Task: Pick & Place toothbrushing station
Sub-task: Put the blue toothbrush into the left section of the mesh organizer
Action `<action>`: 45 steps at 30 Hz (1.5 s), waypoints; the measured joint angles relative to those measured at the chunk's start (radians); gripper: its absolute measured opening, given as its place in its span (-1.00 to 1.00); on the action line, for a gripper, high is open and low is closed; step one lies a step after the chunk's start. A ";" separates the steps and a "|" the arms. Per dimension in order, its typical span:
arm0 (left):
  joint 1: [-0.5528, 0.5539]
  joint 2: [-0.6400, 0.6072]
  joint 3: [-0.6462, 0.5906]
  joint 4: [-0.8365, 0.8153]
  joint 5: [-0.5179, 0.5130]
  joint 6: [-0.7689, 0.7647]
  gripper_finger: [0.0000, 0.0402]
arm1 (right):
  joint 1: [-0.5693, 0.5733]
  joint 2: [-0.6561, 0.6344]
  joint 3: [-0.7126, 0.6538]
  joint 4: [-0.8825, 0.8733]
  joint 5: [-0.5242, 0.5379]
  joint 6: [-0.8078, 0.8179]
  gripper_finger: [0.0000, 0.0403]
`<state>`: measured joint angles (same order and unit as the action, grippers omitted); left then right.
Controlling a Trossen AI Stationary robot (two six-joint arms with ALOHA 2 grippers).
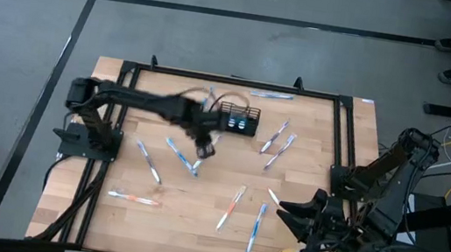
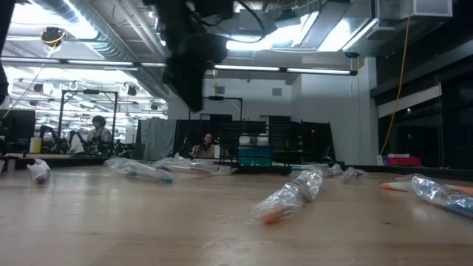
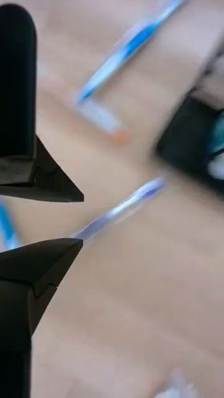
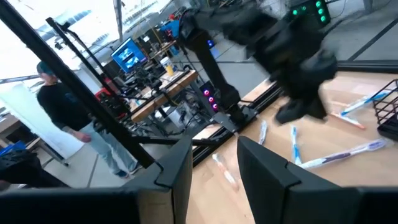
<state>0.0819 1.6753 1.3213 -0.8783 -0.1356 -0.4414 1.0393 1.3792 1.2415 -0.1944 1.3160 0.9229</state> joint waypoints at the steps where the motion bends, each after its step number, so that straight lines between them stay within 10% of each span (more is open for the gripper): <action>1: -0.026 -0.018 -0.037 0.012 0.000 -0.058 -0.50 | 0.000 0.000 0.000 0.000 0.001 -0.001 -0.35; 9: -0.168 -0.047 -0.205 0.040 -0.123 -0.600 -0.50 | -0.001 0.000 0.000 0.008 -0.015 -0.005 -0.35; 21: -0.275 -0.089 -0.212 -0.340 -0.315 -1.604 -0.50 | -0.001 0.000 0.000 0.110 -0.022 -0.109 -0.35; 45: -0.080 -0.089 -0.454 0.019 -0.183 -1.719 -0.50 | -0.001 0.000 0.000 0.200 -0.017 -0.226 -0.35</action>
<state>0.0023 1.5867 0.8671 -0.8590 -0.3187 -2.1601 1.0382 1.3792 1.2419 0.0060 1.2987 0.6968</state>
